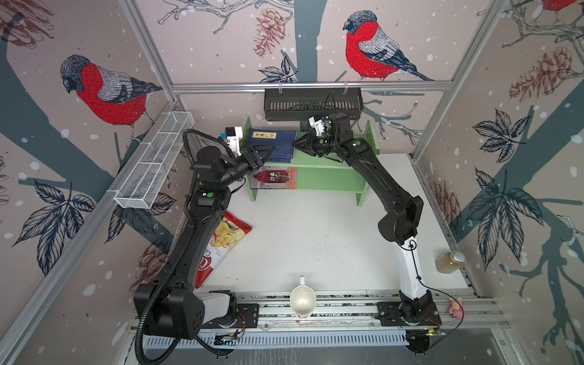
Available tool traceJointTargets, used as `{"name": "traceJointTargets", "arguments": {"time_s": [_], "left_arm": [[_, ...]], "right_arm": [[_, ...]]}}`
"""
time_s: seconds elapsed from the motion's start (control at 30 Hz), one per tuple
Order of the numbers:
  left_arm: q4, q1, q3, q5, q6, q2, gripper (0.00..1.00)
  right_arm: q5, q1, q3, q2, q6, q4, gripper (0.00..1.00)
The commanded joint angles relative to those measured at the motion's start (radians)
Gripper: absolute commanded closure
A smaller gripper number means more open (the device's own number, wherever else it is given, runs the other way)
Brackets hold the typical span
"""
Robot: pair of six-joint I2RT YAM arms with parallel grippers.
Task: Stacking books/files
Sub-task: Place the book on the bookshelf, then move the book to the bookshelf.
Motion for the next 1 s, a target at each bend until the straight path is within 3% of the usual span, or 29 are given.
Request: {"name": "traceJointTargets", "arguments": {"time_s": [0.0,0.37,0.97], "left_arm": [[-0.166,-0.006,0.02,-0.137,0.151,-0.003,0.48],[-0.251,-0.009,0.007,-0.177,0.209,0.038,0.52],[-0.193,-0.009,0.059,-0.249,0.215,0.119,0.53]], "right_arm": [[0.019,-0.008,0.0,-0.042,-0.004,0.034,0.72],[0.039,-0.014,-0.077,-0.121,-0.049,0.04,0.72],[0.019,-0.018,-0.083,-0.118,-0.071,0.05,0.72]]}}
